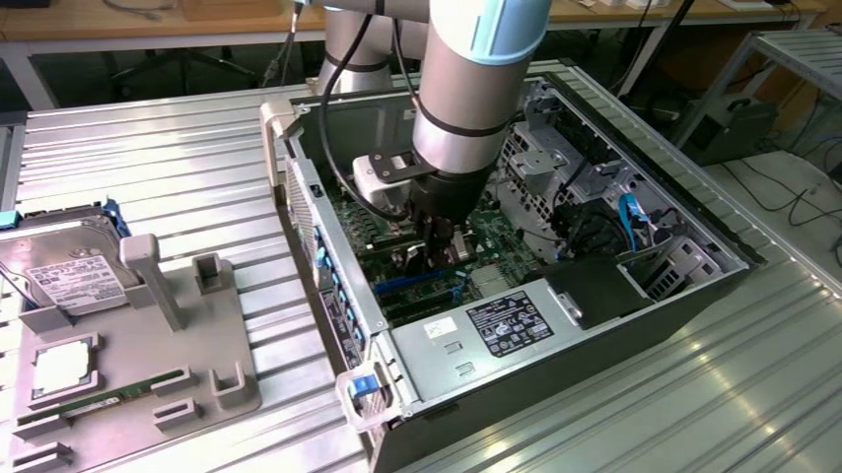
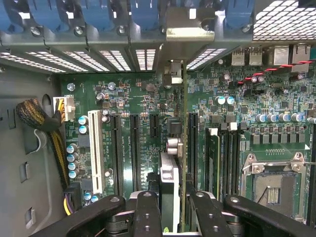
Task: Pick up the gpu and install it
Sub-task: 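Insert the gpu into the slot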
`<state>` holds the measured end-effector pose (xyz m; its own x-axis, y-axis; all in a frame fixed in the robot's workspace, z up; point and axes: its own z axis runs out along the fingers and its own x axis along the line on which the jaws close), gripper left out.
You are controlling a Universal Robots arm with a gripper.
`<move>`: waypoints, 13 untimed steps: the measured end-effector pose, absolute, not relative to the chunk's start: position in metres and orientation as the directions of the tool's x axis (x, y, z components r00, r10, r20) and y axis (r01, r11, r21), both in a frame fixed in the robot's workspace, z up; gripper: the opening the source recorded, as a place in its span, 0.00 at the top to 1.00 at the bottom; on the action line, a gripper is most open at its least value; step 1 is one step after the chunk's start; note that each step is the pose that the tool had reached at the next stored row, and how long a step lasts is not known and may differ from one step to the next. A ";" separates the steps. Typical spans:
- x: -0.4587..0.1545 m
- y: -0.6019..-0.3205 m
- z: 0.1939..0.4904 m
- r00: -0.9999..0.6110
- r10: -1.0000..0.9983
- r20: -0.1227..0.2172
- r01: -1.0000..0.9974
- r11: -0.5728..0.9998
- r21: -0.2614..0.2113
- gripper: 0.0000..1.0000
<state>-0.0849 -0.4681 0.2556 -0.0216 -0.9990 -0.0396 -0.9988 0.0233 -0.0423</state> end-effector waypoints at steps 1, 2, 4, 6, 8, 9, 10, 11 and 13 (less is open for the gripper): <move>-0.085 -0.468 0.256 -0.022 -0.999 -0.040 -0.999 0.023 -0.042 0.72; -0.085 -0.468 0.255 -0.022 -0.999 -0.040 -0.999 0.023 -0.042 0.72; -0.085 -0.468 0.255 -0.022 -0.999 -0.040 -0.999 0.023 -0.041 0.72; -0.085 -0.468 0.254 -0.022 -0.999 -0.040 -0.999 0.023 -0.041 0.72; -0.085 -0.466 0.253 -0.022 -0.999 -0.040 -0.999 0.024 -0.040 0.72; -0.085 -0.466 0.253 -0.022 -0.999 -0.040 -0.999 0.024 -0.040 0.72; -0.085 -0.466 0.253 -0.022 -0.999 -0.040 -0.999 0.024 -0.040 0.72; -0.085 -0.466 0.253 -0.022 -0.999 -0.039 -0.999 0.024 -0.039 0.72; -0.086 -0.466 0.252 -0.022 -0.999 -0.040 -0.999 0.024 -0.039 0.72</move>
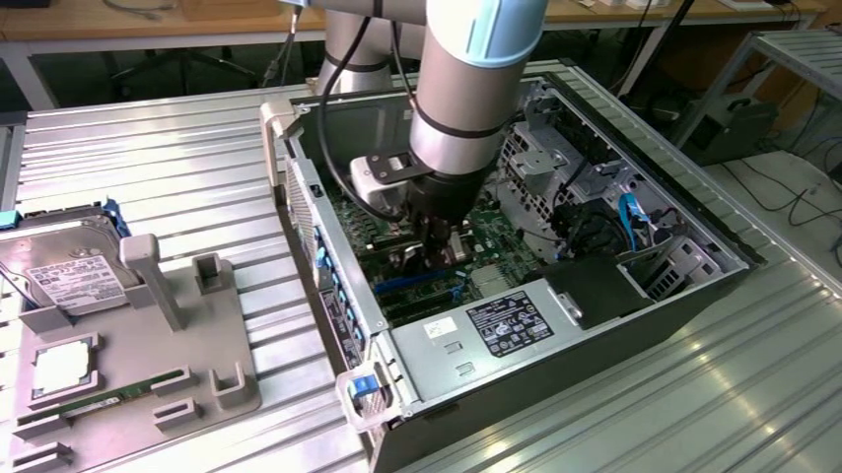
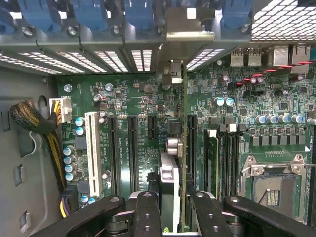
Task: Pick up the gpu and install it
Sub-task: 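Insert the gpu into the slot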
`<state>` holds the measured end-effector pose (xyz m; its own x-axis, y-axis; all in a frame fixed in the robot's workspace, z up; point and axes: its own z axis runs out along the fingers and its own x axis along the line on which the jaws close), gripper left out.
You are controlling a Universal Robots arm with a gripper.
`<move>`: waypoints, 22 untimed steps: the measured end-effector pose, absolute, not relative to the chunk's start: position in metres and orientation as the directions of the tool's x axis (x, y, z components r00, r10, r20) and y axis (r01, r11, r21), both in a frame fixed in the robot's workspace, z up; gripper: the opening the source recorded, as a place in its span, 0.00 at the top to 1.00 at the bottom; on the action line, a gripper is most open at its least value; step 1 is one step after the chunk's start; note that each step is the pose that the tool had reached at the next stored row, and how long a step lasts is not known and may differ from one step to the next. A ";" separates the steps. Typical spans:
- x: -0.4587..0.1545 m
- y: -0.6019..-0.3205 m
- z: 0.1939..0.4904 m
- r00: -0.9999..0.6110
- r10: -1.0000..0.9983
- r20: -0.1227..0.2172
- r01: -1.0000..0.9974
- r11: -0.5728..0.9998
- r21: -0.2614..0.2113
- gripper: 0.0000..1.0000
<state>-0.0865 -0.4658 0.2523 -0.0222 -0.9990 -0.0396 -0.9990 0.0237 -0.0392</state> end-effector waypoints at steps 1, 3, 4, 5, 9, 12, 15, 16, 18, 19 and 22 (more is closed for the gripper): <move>-0.087 -0.466 0.252 -0.022 -0.999 -0.040 -0.999 0.024 -0.039 0.72; -0.088 -0.466 0.252 -0.022 -0.999 -0.039 -0.999 0.024 -0.039 0.72; -0.088 -0.466 0.252 -0.022 -0.999 -0.039 -0.999 0.024 -0.038 0.72; -0.088 -0.466 0.252 -0.022 -0.999 -0.039 -0.999 0.024 -0.038 0.72; -0.089 -0.465 0.251 -0.022 -0.999 -0.039 -0.999 0.024 -0.036 0.72; -0.089 -0.464 0.250 -0.022 -0.999 -0.040 -0.999 0.024 -0.034 0.72; -0.089 -0.462 0.248 -0.023 -0.999 -0.039 -0.999 0.024 -0.030 0.72; -0.089 -0.462 0.248 -0.023 -0.999 -0.039 -0.999 0.024 -0.028 0.72; -0.089 -0.461 0.247 -0.023 -0.999 -0.039 -0.999 0.024 -0.026 0.72; -0.089 -0.461 0.247 -0.023 -0.999 -0.039 -0.999 0.024 -0.025 0.72; -0.089 -0.461 0.247 -0.023 -0.999 -0.039 -0.999 0.024 -0.025 0.72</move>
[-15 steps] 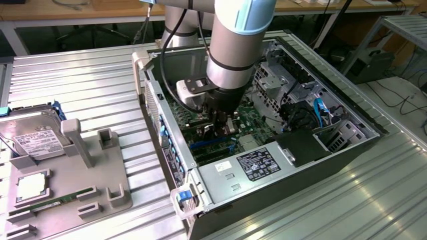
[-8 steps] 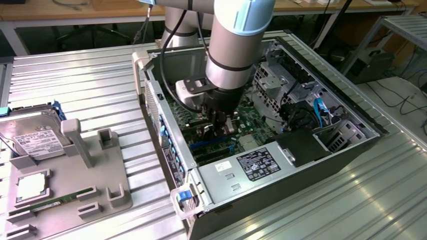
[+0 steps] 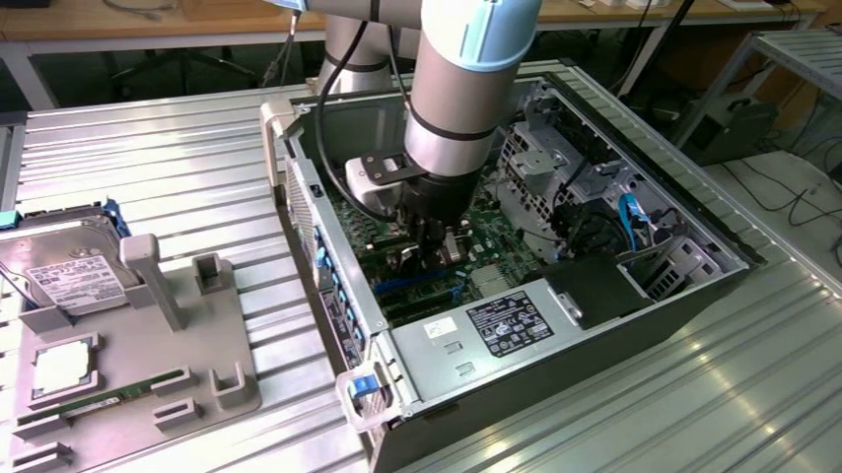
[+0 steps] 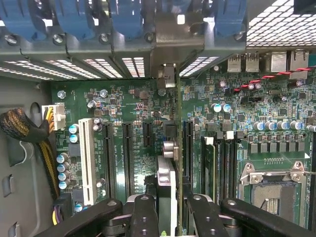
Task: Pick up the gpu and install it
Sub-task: 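Insert the gpu into the slot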
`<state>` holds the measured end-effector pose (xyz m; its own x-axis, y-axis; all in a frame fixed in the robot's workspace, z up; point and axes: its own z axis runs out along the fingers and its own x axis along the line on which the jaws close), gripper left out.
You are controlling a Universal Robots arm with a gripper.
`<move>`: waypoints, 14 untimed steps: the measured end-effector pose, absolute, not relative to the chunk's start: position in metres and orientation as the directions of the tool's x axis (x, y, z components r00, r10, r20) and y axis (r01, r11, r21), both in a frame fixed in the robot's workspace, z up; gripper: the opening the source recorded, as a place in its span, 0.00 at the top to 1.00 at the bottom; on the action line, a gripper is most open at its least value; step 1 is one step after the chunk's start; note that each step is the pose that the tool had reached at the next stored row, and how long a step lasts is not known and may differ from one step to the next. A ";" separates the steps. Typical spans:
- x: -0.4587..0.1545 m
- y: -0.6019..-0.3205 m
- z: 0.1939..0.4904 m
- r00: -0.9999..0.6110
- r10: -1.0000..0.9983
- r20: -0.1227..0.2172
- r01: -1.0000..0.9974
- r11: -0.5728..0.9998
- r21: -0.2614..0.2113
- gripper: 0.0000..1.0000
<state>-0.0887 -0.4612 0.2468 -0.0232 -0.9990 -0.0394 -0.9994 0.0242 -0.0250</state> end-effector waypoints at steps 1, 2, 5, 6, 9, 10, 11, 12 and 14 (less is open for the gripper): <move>-0.089 -0.461 0.247 -0.023 -0.999 -0.039 -0.999 0.024 -0.025 0.72; -0.089 -0.461 0.247 -0.023 -0.999 -0.039 -0.999 0.024 -0.025 0.72; -0.089 -0.461 0.246 -0.023 -0.999 -0.040 -0.999 0.024 -0.025 0.72; -0.089 -0.461 0.246 -0.023 -0.999 -0.040 -0.999 0.024 -0.025 0.72; -0.089 -0.461 0.245 -0.023 -0.999 -0.039 -0.999 0.024 -0.025 0.72; -0.089 -0.461 0.245 -0.023 -0.999 -0.040 -0.999 0.024 -0.025 0.72; -0.089 -0.461 0.245 -0.023 -0.999 -0.040 -0.999 0.024 -0.025 0.72; -0.089 -0.461 0.245 -0.023 -0.999 -0.040 -0.999 0.024 -0.025 0.72; -0.089 -0.461 0.245 -0.023 -0.999 -0.040 -0.999 0.024 -0.025 0.72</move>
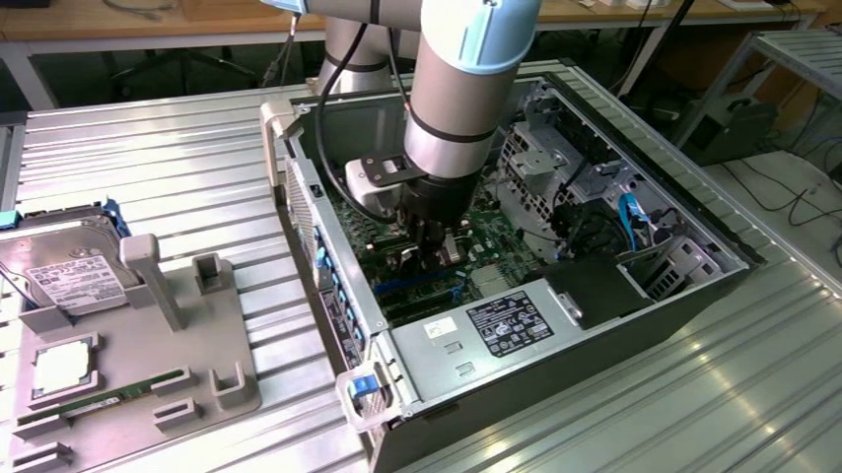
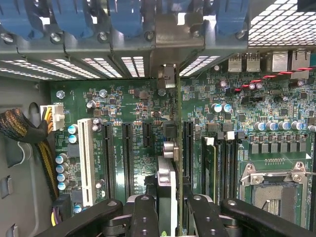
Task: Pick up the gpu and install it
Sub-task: 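Insert the gpu into the slot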
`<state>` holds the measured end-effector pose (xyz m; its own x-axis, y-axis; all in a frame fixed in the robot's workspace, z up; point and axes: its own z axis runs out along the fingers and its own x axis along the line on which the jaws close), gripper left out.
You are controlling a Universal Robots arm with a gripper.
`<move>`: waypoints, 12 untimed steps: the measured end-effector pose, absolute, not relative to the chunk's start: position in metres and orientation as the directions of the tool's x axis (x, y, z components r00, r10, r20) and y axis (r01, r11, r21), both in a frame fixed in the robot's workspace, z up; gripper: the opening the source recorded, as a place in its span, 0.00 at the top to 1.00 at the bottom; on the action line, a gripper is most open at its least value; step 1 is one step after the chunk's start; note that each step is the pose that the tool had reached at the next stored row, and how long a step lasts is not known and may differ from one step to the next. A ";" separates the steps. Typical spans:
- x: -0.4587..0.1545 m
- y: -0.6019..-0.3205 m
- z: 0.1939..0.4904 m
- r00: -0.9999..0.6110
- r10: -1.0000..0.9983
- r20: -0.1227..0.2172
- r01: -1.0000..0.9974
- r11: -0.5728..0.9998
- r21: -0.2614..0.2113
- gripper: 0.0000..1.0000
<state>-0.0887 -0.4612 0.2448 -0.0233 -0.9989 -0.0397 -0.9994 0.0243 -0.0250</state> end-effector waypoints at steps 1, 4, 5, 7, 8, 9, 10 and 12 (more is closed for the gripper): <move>-0.089 -0.461 0.245 -0.023 -0.999 -0.040 -0.999 0.024 -0.025 0.72; -0.089 -0.461 0.245 -0.023 -0.999 -0.040 -0.999 0.024 -0.025 0.72; -0.089 -0.461 0.245 -0.023 -0.999 -0.040 -0.999 0.024 -0.025 0.72; -0.089 -0.461 0.244 -0.023 -0.999 -0.040 -0.999 0.024 -0.025 0.72; -0.089 -0.461 0.244 -0.023 -0.999 -0.040 -0.999 0.024 -0.025 0.72; -0.089 -0.461 0.243 -0.023 -0.999 -0.040 -0.999 0.024 -0.025 0.72; -0.089 -0.461 0.243 -0.023 -0.999 -0.040 -0.999 0.024 -0.025 0.72; -0.089 -0.461 0.241 -0.023 -0.999 -0.040 -0.999 0.024 -0.025 0.72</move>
<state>-0.0887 -0.4612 0.2411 -0.0232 -0.9989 -0.0396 -0.9994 0.0242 -0.0250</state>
